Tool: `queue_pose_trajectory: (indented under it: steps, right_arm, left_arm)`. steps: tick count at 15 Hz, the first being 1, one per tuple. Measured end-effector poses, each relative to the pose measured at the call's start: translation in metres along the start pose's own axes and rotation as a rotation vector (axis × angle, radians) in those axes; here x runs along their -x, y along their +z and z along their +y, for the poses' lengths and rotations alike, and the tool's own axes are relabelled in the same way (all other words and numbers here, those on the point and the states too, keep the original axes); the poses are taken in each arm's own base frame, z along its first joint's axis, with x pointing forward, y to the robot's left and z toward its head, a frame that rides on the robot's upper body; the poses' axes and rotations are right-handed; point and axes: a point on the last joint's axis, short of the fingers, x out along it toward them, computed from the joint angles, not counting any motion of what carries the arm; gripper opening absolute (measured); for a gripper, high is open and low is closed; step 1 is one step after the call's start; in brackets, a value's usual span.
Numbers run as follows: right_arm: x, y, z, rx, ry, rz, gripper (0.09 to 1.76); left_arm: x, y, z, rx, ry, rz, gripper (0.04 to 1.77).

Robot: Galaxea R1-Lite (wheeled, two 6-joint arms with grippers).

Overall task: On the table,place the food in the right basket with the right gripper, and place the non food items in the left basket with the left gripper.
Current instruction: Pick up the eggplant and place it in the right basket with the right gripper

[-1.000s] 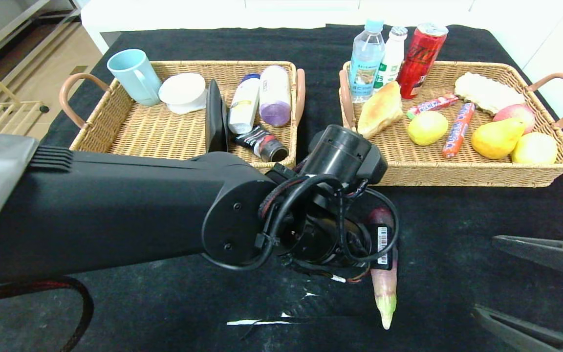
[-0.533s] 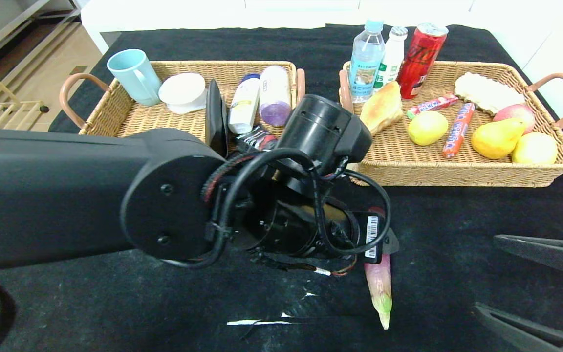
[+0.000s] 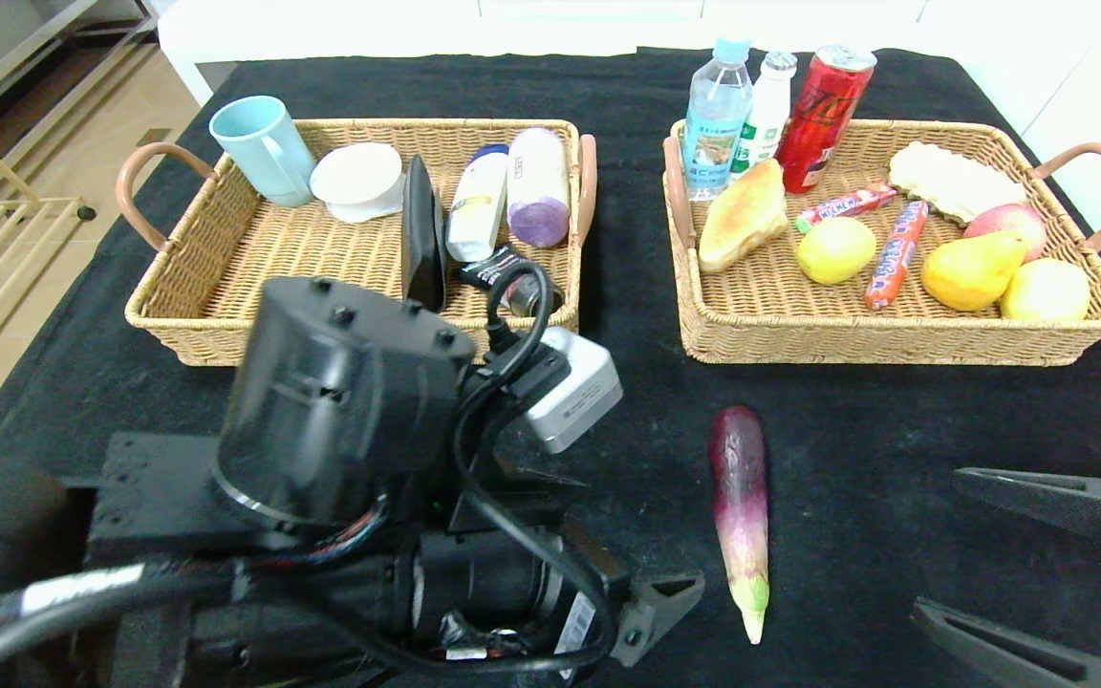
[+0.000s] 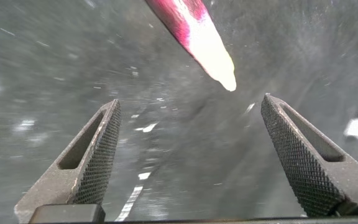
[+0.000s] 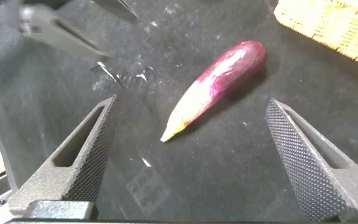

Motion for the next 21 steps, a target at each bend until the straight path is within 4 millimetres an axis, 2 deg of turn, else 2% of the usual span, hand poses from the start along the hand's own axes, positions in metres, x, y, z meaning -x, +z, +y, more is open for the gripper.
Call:
queue_pose_trajectory:
  steps: [3,7,12,15,17,21]
  right_arm:
    - [-0.004,-0.003,0.000,-0.007,0.005,0.022,1.71]
    - [-0.012,-0.008,-0.003,-0.019,-0.007,0.059,1.71]
    - [-0.017,-0.006,-0.005,-0.022,-0.057,0.072,1.71]
    - [-0.026,-0.005,-0.005,-0.020,-0.189,0.115,1.71]
    - [-0.036,0.007,0.006,-0.037,-0.272,0.141,1.71]
    - [-0.063,0.029,0.024,-0.112,-0.399,0.322,1.71]
  left_arm:
    - [0.019,-0.029,0.011,-0.125,0.035,-0.090,1.66]
    - [0.036,-0.066,0.029,-0.141,0.066,-0.089,1.68]
    - [0.042,-0.069,0.034,-0.131,0.087,-0.131,1.70]
    - [0.044,-0.069,0.034,-0.132,0.095,-0.138,1.70]
    - [0.045,-0.068,0.036,-0.132,0.105,-0.145,1.70]
    - [0.047,-0.065,0.041,-0.127,0.128,-0.158,1.70]
